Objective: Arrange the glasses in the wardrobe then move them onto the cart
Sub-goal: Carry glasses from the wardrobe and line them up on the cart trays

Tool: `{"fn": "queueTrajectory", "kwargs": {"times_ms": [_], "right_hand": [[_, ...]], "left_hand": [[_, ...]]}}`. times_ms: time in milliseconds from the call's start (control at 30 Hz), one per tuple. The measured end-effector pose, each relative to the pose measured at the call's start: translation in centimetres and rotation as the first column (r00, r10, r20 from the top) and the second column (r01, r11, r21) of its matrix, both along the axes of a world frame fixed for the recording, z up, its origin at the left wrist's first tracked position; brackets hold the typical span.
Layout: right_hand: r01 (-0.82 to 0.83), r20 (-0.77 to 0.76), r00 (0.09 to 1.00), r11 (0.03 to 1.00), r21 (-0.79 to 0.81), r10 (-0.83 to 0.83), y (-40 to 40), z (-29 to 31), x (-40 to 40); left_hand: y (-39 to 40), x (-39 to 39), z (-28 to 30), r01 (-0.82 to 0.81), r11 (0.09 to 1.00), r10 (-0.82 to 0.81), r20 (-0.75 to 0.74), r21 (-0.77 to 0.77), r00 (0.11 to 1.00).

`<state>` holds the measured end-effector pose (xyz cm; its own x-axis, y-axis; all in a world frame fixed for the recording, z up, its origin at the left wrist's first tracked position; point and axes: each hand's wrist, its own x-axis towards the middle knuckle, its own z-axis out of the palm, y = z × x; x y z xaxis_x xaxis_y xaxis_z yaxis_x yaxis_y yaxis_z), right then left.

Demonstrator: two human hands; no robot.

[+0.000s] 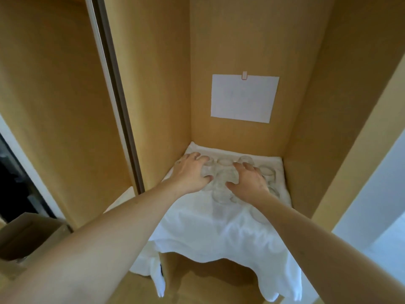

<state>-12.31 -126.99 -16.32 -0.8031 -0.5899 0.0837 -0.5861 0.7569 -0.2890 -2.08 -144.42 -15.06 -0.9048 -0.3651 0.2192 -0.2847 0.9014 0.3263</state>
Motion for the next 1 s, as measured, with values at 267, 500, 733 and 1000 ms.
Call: {"fn": "queueTrajectory", "kwargs": {"times_ms": [267, 500, 733, 1000], "right_hand": [[0.095, -0.009, 0.995, 0.995, -0.007, -0.095, -0.3, -0.4, -4.5], [0.118, 0.034, 0.993, 0.992, -0.042, -0.117, -2.2, -1.1, -10.4], [0.124, 0.111, 0.986, 0.992, 0.017, -0.125, -4.9, -2.3, -14.6], [0.051, 0.197, 0.977, 0.986, 0.16, -0.083, -6.4, -2.7, -17.0]], "left_hand": [[-1.1, -5.6, 0.1, 0.087, 0.996, -0.088, 0.017, 0.021, 0.996], [-2.9, -12.2, -0.9, 0.114, 0.992, -0.119, 0.11, 0.047, 0.987], [-4.2, -18.0, -2.4, 0.149, 0.987, -0.158, 0.21, 0.058, 0.965], [-4.8, -22.4, -3.7, 0.165, 0.966, -0.242, 0.469, 0.199, 0.85]]}}
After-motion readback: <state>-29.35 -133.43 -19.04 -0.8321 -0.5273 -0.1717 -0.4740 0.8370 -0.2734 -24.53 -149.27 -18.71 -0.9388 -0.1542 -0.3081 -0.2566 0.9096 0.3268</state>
